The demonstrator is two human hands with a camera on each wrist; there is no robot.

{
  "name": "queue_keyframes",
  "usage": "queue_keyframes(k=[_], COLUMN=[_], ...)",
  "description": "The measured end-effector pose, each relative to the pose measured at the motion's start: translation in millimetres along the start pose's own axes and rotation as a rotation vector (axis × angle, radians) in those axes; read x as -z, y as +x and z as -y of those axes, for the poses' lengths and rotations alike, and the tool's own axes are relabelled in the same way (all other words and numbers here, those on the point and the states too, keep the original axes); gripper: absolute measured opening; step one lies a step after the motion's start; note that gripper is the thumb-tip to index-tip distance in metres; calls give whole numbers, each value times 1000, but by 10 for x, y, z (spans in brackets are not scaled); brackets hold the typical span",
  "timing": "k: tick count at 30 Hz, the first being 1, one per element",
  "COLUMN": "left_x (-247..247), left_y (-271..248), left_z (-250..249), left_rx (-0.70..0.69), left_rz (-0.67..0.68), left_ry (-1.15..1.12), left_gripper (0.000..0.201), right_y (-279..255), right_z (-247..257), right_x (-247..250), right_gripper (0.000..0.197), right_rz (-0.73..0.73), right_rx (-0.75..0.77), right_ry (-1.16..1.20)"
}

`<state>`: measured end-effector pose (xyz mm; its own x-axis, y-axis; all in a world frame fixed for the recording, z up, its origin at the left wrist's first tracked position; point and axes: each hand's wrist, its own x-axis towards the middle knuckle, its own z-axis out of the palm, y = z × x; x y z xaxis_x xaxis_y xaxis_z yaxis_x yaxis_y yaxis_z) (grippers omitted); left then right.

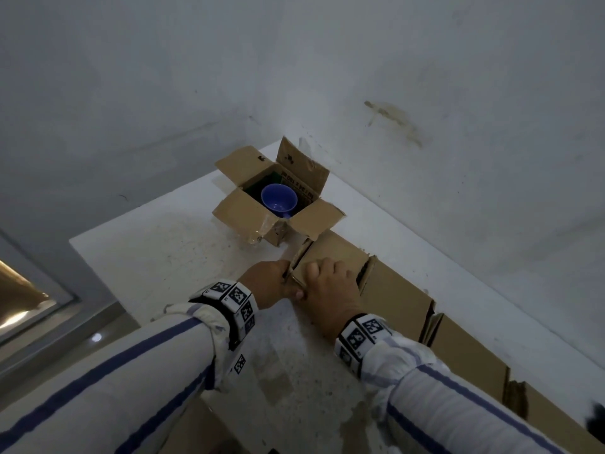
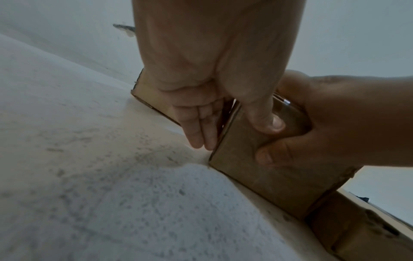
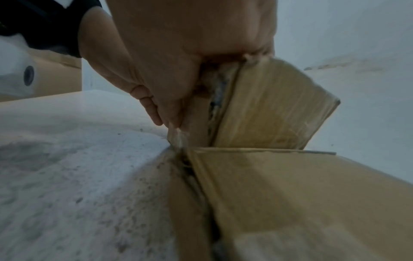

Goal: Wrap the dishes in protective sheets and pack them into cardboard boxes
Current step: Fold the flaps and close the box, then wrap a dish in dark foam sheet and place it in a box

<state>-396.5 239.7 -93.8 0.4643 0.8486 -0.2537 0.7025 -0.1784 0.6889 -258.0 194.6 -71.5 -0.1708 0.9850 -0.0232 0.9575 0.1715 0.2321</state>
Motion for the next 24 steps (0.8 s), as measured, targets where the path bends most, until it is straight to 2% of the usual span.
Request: queue_keyframes(k=[7,10,12,14,16,17,20,22,24], left_x=[84,90,93,106,111,115,56,-58,-240], left_y=[-30,-61,-82,-120,-146,-145,-75,7,77], left_z=[-58,-94,-157,-303,-510,-632,-981,-1216,-1488], left_rx=[10,-31,-86,-92,-136,-162,-281,-377,-429], left_rz=[54,36,-76,-276,-414,-425,-389,-353,-296], left_ry=[-27,-109,-252,-211,-115,-73,-12,3,18], left_gripper=[41,48,57,53,41,37,34,34,31], right_y=[-69,-101,-121,-156,-221,-271,-480,-669,-894], right_z=[-77,-237,-399,-533,-655,-716,-923,-1093,-1307], right_x=[36,166,248,314,326,331,313,252,209], right_gripper=[41,44,52,56,54,50,38,40,29], right_rz=[41,89,163,212,179,128,-16,-58,-84], right_rx=[35,101,130,117,57,11,-116,-169,-255], right_ry=[21,96,226,375,539,590,648,672,644])
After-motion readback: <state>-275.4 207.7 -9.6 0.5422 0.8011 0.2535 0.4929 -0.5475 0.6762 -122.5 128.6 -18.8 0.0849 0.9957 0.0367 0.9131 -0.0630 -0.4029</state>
